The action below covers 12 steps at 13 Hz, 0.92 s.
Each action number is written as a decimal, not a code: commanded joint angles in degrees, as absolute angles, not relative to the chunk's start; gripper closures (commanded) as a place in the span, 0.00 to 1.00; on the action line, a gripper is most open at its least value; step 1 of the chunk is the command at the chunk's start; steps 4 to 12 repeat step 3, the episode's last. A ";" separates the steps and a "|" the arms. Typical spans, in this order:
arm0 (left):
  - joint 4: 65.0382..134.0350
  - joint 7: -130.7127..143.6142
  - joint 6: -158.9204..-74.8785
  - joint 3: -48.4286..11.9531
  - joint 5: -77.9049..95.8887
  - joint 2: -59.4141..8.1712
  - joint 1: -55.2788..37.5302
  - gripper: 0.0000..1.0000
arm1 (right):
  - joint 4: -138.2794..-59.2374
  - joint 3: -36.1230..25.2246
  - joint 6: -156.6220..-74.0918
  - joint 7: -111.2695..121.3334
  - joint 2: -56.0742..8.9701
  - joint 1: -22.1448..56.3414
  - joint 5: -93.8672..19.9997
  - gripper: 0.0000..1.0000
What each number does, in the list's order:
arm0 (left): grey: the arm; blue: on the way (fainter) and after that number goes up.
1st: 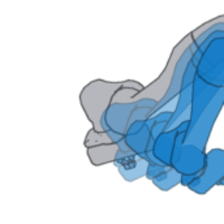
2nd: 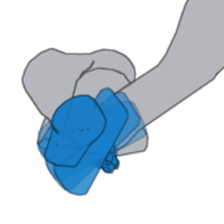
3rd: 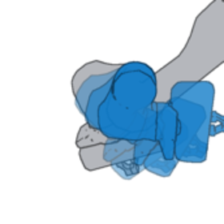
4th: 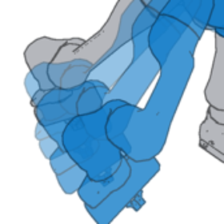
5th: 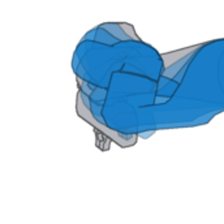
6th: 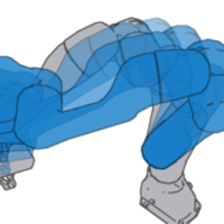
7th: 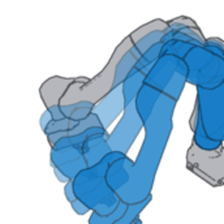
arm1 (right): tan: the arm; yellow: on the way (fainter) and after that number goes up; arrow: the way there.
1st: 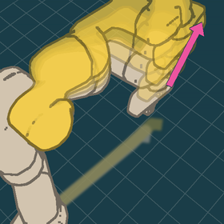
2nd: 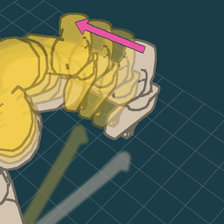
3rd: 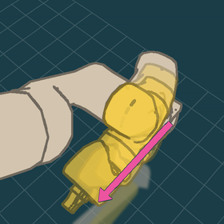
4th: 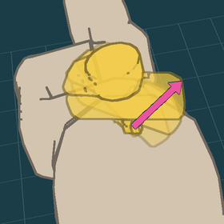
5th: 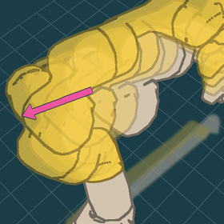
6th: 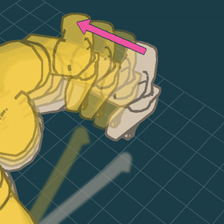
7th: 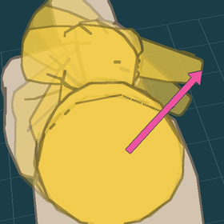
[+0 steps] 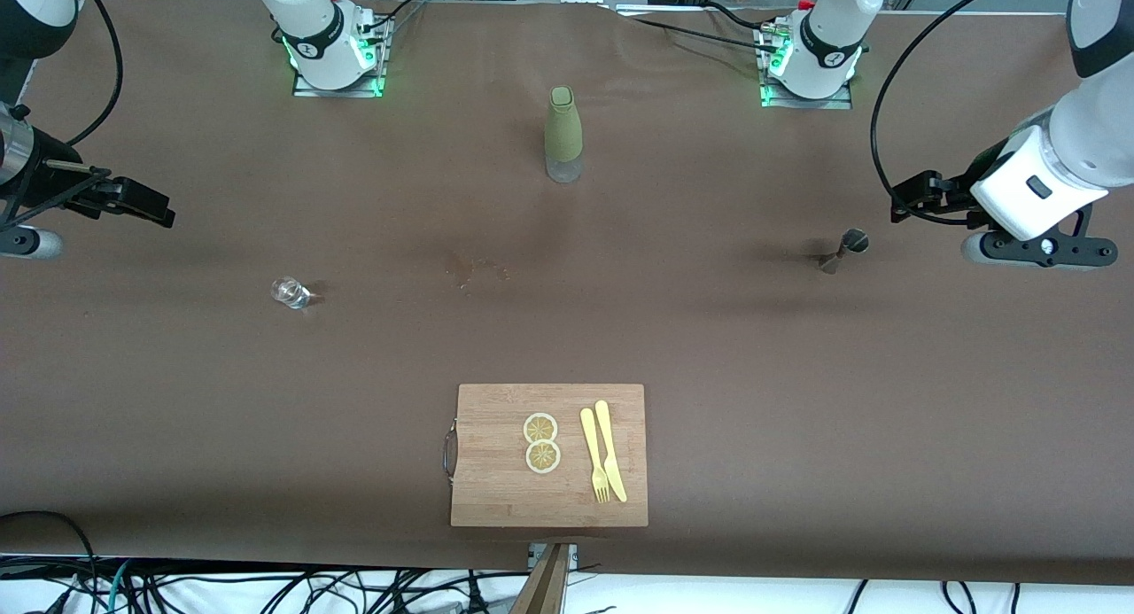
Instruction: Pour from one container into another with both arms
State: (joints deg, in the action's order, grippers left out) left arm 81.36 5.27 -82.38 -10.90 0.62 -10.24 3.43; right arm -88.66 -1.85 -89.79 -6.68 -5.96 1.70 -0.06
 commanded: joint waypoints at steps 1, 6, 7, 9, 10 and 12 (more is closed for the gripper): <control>80.95 5.80 -82.27 -10.72 2.02 -10.37 3.78 0.00 | -90.70 -1.49 -90.00 -7.03 -3.60 1.05 -1.05 0.01; 80.95 5.28 -82.27 -10.72 1.93 -10.37 3.78 0.00 | -90.70 -1.49 -90.00 -6.68 -3.60 1.05 -1.05 0.01; 80.95 5.28 -82.27 -10.72 1.93 -10.37 3.78 0.00 | -90.70 -1.49 -90.00 -6.68 -3.60 1.05 -1.05 0.01; 80.95 5.28 -82.27 -10.72 1.93 -10.37 3.78 0.00 | -90.70 -1.49 -90.00 -6.68 -3.60 1.05 -1.05 0.01; 80.95 5.28 -82.27 -10.72 1.93 -10.37 3.78 0.00 | -90.70 -1.49 -90.00 -6.68 -3.60 1.05 -1.05 0.01; 80.95 5.28 -82.27 -10.72 1.93 -10.37 3.78 0.00 | -90.70 -1.49 -90.00 -6.68 -3.60 1.05 -1.05 0.01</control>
